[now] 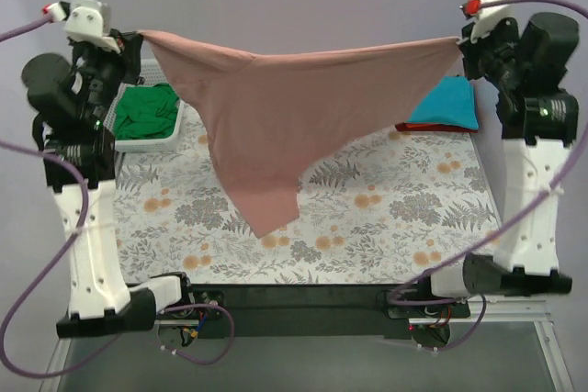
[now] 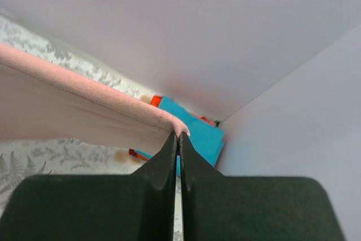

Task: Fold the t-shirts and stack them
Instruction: Flatten the tshirt out

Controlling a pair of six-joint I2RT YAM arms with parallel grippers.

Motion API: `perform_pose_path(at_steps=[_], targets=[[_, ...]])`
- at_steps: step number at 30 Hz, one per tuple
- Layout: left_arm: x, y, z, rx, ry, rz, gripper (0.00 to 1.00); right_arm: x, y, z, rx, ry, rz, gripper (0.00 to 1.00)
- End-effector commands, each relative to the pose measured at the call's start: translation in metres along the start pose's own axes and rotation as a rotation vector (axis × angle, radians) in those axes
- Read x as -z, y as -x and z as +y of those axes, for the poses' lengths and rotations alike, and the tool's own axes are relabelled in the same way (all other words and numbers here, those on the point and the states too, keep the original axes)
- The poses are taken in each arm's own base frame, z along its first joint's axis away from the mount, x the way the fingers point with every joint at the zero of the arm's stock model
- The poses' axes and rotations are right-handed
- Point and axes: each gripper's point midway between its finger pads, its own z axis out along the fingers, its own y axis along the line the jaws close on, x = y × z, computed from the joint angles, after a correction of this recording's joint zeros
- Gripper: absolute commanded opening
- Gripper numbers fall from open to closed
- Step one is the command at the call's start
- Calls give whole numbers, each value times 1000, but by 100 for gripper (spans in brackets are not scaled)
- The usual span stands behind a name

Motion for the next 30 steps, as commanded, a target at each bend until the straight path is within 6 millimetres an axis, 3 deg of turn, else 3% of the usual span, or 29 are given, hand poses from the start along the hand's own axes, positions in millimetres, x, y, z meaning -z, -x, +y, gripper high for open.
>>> perform_pose_path(at_steps=[1,2,3,5,8,9,13,16,19,22,26,27,28,30], targets=[[66,98,-1,-64,101,-282,0,77,67,-26,41,-220,-239,1],[79,112,-3,-77,115,-329,0,90,74,-27,51,-247,-270,1],[101,129,-8,-93,121,-385,0,117,90,-27,72,-293,-344,1],[125,149,-15,-120,130,-447,0,145,102,-31,83,-361,-396,1],[164,180,-20,-146,171,-539,0,204,130,-32,110,-458,-521,1],[182,194,-24,-161,179,-582,0,216,138,-32,116,-480,-560,1],[217,217,-30,-197,213,-647,0,263,162,-34,134,-561,-660,1],[226,221,-31,-212,226,-650,0,274,169,-37,163,-593,-680,1],[226,214,-32,-232,220,-615,0,269,170,-41,193,-609,-673,1],[207,187,-29,-231,206,-527,0,250,162,-40,211,-577,-645,1],[167,115,-33,-185,110,-319,0,196,126,-30,209,-474,-546,1],[154,79,-36,-161,72,-238,0,186,117,-27,212,-454,-528,1],[148,58,-40,-150,40,-194,0,157,90,-20,200,-402,-464,1],[139,16,-50,-123,-32,-113,0,131,61,-8,198,-334,-407,1]])
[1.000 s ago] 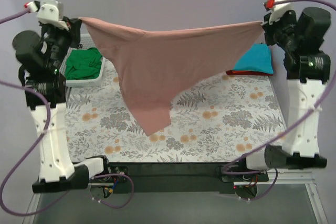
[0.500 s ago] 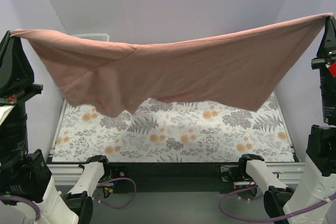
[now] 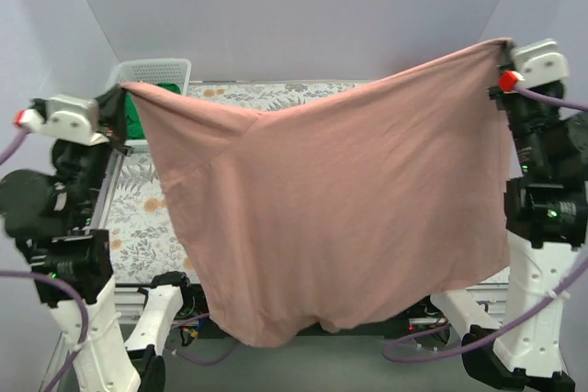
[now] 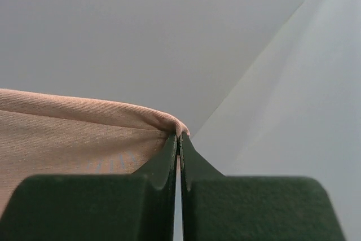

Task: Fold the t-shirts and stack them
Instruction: Flatten the tshirt out

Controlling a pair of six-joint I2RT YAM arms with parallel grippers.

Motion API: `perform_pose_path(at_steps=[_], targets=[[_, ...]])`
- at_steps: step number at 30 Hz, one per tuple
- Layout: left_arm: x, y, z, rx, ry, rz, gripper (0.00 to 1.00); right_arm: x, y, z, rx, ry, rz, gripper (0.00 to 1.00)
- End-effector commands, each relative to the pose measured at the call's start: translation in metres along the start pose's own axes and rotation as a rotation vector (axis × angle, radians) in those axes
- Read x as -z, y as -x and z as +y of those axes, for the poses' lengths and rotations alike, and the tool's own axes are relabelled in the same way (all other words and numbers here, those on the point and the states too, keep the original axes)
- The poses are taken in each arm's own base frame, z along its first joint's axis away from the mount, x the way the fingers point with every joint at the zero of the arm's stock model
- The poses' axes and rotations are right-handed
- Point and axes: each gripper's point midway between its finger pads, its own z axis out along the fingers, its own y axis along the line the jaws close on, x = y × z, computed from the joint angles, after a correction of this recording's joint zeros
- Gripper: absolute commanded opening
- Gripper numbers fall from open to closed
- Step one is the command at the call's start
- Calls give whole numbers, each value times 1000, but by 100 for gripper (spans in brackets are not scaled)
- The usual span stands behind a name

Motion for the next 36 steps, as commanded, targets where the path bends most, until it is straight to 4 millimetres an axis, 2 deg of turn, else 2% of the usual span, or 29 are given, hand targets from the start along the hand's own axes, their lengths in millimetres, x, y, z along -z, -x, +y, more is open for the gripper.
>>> perform_pose_path(at_steps=[1,3,4,6,7,8,10,11,13,14,16,17,18,20,21,23,25,26,27,28,29,31,32,34,35,36], targets=[[8,-105,-32,84,-129,242,0,-12,-74,50,-8,143,117,1],[14,-145,-45,119,-175,319,0,-11,-110,79,-26,227,172,1],[19,-184,-52,155,-188,399,0,-8,-144,104,-47,291,225,1],[21,-218,-55,173,-182,455,0,-9,-182,129,-69,348,288,1],[26,-260,-60,207,-183,540,0,-6,-208,145,-79,373,323,1],[22,-270,-58,208,-171,541,0,-10,-229,156,-90,391,360,1],[19,-300,-59,229,-161,593,0,-13,-257,171,-95,418,408,1],[13,-324,-60,256,-154,632,0,-17,-280,183,-102,438,446,1],[6,-348,-55,256,-129,682,0,-22,-300,194,-100,456,489,1],[-4,-372,-51,267,-107,723,0,-24,-321,204,-108,473,533,1],[-14,-396,-42,246,-76,773,0,-36,-332,205,-99,457,542,1],[-24,-402,-37,236,-65,766,0,-40,-347,212,-103,463,567,1],[-36,-418,-34,232,-68,796,0,-49,-348,210,-101,452,566,1],[-54,-430,-31,224,-73,800,0,-56,-367,218,-110,459,599,1],[-72,-446,-31,216,-87,821,0,-66,-366,216,-107,452,590,1],[-89,-466,-28,209,-80,850,0,-72,-385,225,-116,463,630,1],[-113,-493,-26,210,-79,882,0,-86,-391,221,-107,441,635,1],[-120,-499,-26,212,-81,885,0,-89,-395,223,-111,440,643,1],[-127,-506,-26,215,-87,886,0,-91,-409,229,-117,445,667,1],[-146,-503,-25,207,-90,859,0,-94,-413,228,-116,436,675,1],[-147,-526,-30,214,-98,892,0,-103,-415,243,-122,458,673,1],[-163,-539,-32,214,-101,887,0,-112,-422,244,-124,431,690,1],[-179,-550,-29,215,-92,876,0,-121,-431,247,-128,425,701,1],[-195,-558,-29,216,-83,864,0,-127,-441,250,-122,407,729,1],[-210,-567,-25,212,-69,853,0,-135,-448,253,-118,410,751,1],[-217,-571,-26,212,-61,857,7,-137,-451,258,-121,412,775,1]])
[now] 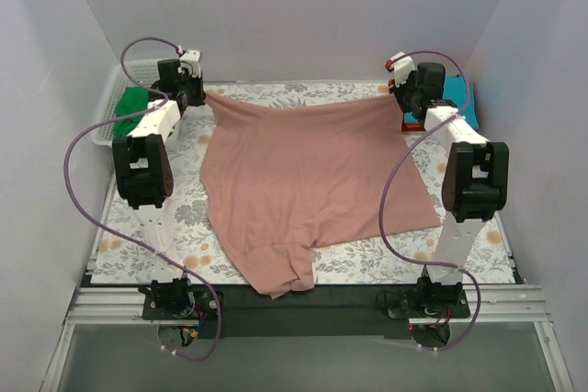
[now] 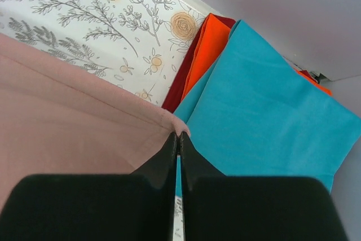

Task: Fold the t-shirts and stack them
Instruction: Flatten the tshirt out

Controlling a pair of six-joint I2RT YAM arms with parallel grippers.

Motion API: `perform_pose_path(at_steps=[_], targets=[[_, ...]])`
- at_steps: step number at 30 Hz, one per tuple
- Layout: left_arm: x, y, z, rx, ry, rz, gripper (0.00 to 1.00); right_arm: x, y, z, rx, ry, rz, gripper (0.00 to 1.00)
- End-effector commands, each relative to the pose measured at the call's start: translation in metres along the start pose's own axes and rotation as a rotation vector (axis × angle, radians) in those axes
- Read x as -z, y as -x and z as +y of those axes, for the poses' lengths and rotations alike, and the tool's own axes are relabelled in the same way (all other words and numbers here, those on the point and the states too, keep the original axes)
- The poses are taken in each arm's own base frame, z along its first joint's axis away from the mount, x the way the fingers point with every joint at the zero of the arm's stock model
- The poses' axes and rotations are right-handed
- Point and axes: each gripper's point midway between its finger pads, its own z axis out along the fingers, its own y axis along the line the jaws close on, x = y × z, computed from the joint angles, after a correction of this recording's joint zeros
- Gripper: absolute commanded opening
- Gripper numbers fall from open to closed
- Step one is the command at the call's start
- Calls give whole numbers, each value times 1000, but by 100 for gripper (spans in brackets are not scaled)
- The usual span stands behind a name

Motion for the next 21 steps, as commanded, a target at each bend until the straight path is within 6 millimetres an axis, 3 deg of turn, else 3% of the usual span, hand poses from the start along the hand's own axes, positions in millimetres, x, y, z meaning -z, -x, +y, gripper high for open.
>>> perform_pose_path(at_steps=[1,2,3,4,6,7,8,9,10,12,13,14,16,17,19,20,21], targets=[[-12,53,15,-12,71,-93,24,-12,22,-27,-23,-109,20,7],[-9,70,16,-3,71,-103,33,-16,12,-21,-39,-83,71,11],[-12,70,17,4,71,-91,38,-14,23,-27,-49,-97,59,16],[-7,75,18,9,76,-94,43,-11,25,-28,-56,-96,62,29],[14,81,10,-7,55,-91,56,3,30,-26,-58,-83,65,45],[23,81,6,-12,42,-86,57,9,33,-24,-56,-66,60,77],[34,75,-3,-11,8,-66,57,23,39,-25,-50,-65,60,83],[39,53,-10,-9,-17,-10,57,30,39,-24,-47,-62,67,84],[63,60,-19,-13,-39,-18,57,36,40,-14,-48,-17,60,85],[86,35,-37,5,-109,52,55,60,45,-10,-30,6,62,84],[107,14,-47,13,-133,93,55,66,35,0,-28,42,81,84],[117,-3,-55,25,-155,136,53,81,35,5,-23,64,95,84],[139,-30,-72,36,-217,185,51,93,22,20,-14,124,132,80],[156,-58,-82,48,-245,241,50,103,3,35,-17,176,195,77],[171,-85,-93,62,-280,296,47,114,-16,51,-10,237,247,70],[183,-111,-100,77,-295,351,45,123,-40,65,-16,280,313,66],[189,-122,-103,77,-306,375,45,127,-48,71,-6,298,332,62]])
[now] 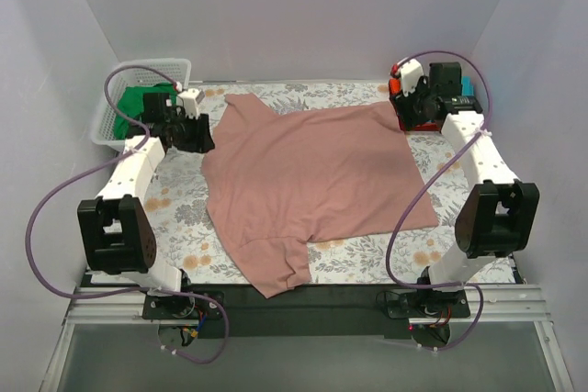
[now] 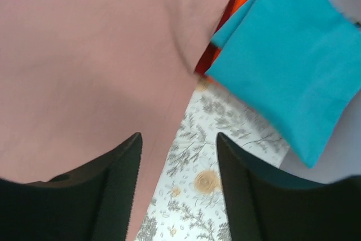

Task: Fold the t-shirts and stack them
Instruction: Flatten the tshirt out

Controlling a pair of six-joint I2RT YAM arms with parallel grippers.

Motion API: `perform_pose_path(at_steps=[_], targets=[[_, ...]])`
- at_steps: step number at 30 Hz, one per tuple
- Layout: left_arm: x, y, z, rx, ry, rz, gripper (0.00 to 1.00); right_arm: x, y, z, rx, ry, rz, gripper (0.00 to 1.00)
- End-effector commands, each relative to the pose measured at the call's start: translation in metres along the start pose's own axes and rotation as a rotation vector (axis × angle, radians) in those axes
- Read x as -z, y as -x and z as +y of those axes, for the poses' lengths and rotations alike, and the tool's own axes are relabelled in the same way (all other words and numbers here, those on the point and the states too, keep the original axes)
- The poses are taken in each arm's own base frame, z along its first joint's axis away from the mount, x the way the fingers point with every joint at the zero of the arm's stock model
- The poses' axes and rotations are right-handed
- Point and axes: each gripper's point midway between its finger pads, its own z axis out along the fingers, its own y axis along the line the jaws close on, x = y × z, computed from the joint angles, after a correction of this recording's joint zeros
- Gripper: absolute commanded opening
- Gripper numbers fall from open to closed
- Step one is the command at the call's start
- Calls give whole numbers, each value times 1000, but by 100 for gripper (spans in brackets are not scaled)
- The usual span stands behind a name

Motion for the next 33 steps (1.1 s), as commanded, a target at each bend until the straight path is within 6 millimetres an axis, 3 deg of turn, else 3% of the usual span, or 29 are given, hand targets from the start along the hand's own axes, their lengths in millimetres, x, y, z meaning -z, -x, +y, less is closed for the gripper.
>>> perform_pose_path(at_steps=[1,2,3,5,10,13,18,23,27,30,33], targets=[[9,-75,-28,47,-111,181,43,6,-78,54,0,193,219,58],[9,-95,-32,67,-119,220,42,10,-85,58,2,200,234,55],[12,-103,-35,66,-127,231,41,10,-104,69,-1,223,276,52],[13,-118,-39,78,-142,268,38,11,-120,75,6,233,312,43],[10,-158,-39,107,-130,374,29,6,-169,96,16,285,432,30],[4,-172,-25,108,-60,416,25,-1,-189,104,16,310,480,27],[-14,-198,11,107,71,522,17,-17,-203,108,6,322,520,25],[-30,-191,53,101,183,531,11,-26,-213,105,15,311,557,24],[-28,-174,88,74,274,511,10,-23,-205,110,-2,332,542,24],[-17,-150,94,38,284,466,10,-8,-190,115,1,357,505,23],[-5,-123,78,19,224,400,15,11,-166,110,4,341,438,24]])
